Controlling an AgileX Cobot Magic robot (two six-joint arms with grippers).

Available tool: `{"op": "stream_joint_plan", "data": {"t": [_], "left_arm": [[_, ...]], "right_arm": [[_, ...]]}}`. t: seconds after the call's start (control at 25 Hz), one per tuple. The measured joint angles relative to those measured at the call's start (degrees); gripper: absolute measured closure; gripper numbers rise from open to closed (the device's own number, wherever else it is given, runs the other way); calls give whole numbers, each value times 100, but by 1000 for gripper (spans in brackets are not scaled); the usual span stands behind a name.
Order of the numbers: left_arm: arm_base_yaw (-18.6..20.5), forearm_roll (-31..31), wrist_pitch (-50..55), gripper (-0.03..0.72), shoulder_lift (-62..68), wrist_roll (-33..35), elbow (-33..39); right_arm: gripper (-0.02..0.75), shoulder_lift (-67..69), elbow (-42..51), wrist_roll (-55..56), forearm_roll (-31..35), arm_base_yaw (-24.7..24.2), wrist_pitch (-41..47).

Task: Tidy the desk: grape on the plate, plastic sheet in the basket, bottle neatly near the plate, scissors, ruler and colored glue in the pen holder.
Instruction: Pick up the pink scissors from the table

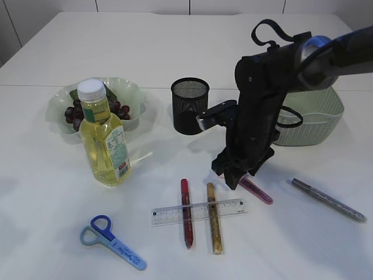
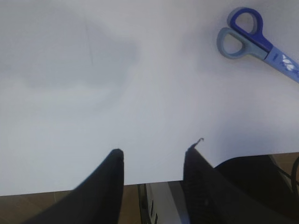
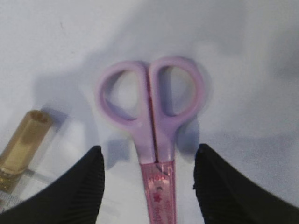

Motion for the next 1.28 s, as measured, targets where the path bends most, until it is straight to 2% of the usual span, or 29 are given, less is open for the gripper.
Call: {"op": "stream_joint_plan", "data": {"t": [0.2,0.4,0.84,1.28], "left_arm": [[0,0,0,379,0,0,0],[0,0,0,379,0,0,0],[0,0,0,379,0,0,0],[0,0,0,379,0,0,0]], "right_arm": [[262,113,0,20,-22,0,-11],[314,135,-4,48,-32,0,-11],[522,135,-27,48,-32,9,-11],[538,146,-210,167,3,9,137]]}}
